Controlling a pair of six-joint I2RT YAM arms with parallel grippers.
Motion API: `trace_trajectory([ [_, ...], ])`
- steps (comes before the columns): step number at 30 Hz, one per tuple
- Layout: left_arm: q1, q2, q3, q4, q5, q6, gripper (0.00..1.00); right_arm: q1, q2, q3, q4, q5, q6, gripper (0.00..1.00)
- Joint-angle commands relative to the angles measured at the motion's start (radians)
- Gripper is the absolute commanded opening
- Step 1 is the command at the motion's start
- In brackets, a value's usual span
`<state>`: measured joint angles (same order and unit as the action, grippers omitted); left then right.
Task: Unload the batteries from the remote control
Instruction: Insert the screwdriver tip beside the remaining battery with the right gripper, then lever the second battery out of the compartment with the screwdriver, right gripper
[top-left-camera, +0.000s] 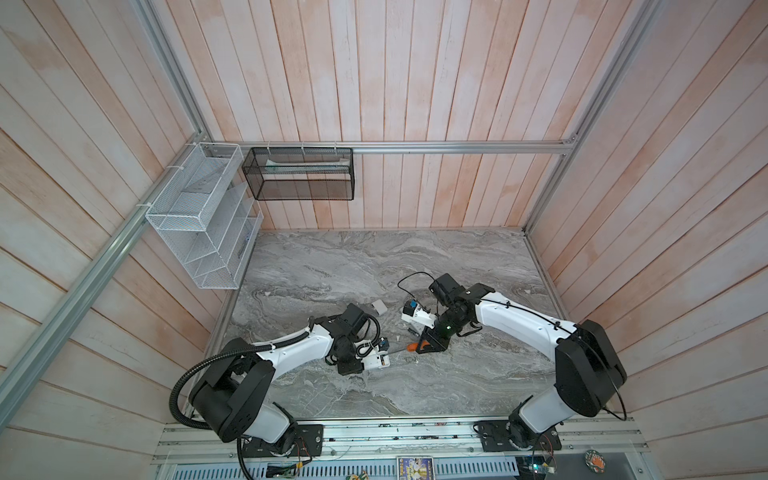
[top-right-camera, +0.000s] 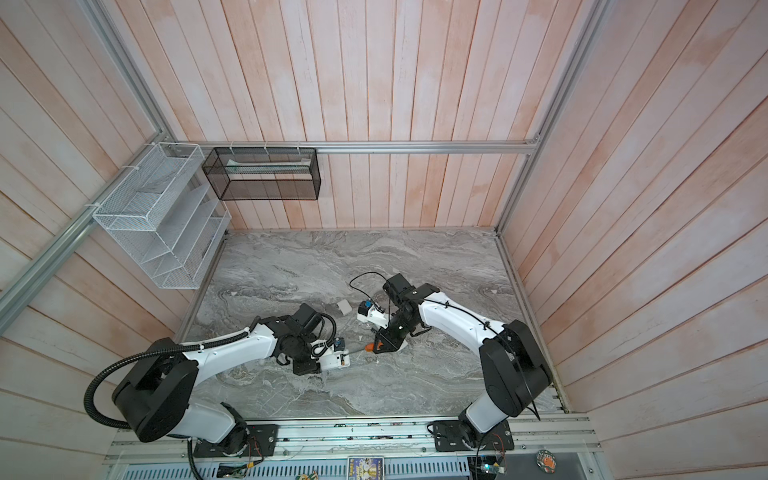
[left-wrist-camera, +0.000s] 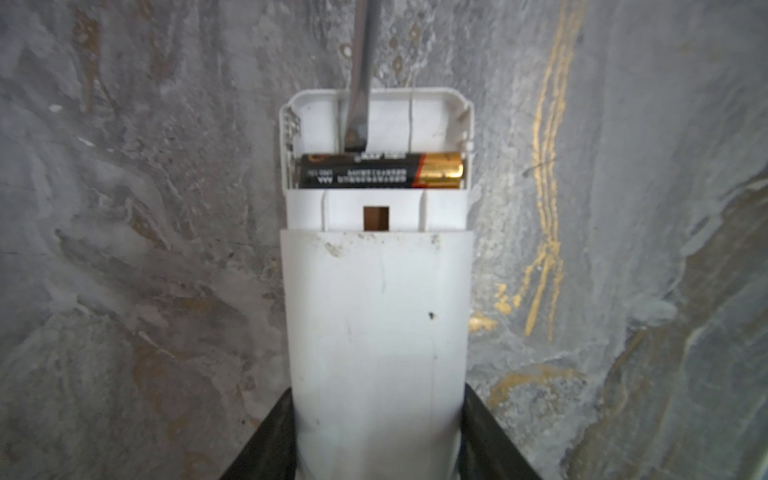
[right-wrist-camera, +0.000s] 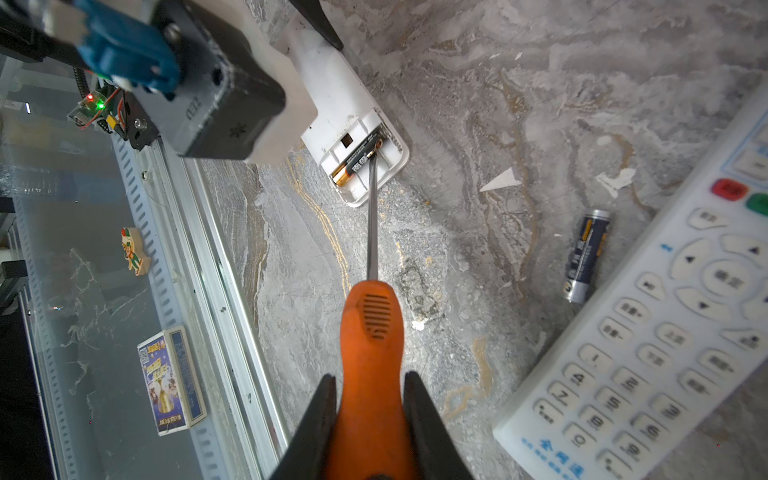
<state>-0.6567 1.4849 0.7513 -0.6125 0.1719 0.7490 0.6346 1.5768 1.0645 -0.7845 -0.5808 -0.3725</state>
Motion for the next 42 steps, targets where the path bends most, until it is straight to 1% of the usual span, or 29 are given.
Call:
trace_trajectory([
  [1,-0.004,0.006,-0.006,0.019,0.047,0.016,0.35,0.020,0.042,-0.061,0.058,0.048,-0.043,0.00],
  [4,-0.004,0.006,-0.005,0.019,0.046,0.018,0.35,0.020,0.051,-0.101,0.082,0.159,-0.100,0.00],
  [7,-0.004,0.008,-0.006,0.021,0.047,0.017,0.35,0.018,0.091,-0.108,0.092,0.230,-0.146,0.00],
  [13,-0.004,0.014,-0.003,0.021,0.045,0.019,0.35,-0.001,0.213,-0.040,0.095,0.253,-0.195,0.00],
  [16,-0.004,0.010,-0.006,0.022,0.041,0.019,0.35,-0.002,0.251,-0.002,0.077,0.242,-0.207,0.00],
  [19,-0.004,0.008,-0.008,0.022,0.038,0.018,0.35,-0.003,0.249,0.002,0.081,0.203,-0.209,0.00],
  [24,-0.004,0.018,-0.005,0.024,0.036,0.017,0.35,-0.010,0.226,-0.001,0.080,0.192,-0.191,0.00],
  [31,-0.004,0.023,0.002,0.029,0.021,0.009,0.35,-0.025,0.163,-0.016,0.105,0.141,-0.152,0.00],
  [35,-0.004,0.020,0.013,0.038,-0.027,-0.007,0.33,-0.025,0.108,-0.018,0.109,0.101,-0.134,0.00],
  [39,-0.017,0.005,0.017,0.072,-0.112,-0.020,0.32,-0.024,0.077,-0.013,0.102,0.090,-0.118,0.00],
  [42,-0.030,-0.007,0.005,0.085,-0.136,-0.018,0.32,-0.024,0.071,0.000,0.091,0.089,-0.105,0.00],
])
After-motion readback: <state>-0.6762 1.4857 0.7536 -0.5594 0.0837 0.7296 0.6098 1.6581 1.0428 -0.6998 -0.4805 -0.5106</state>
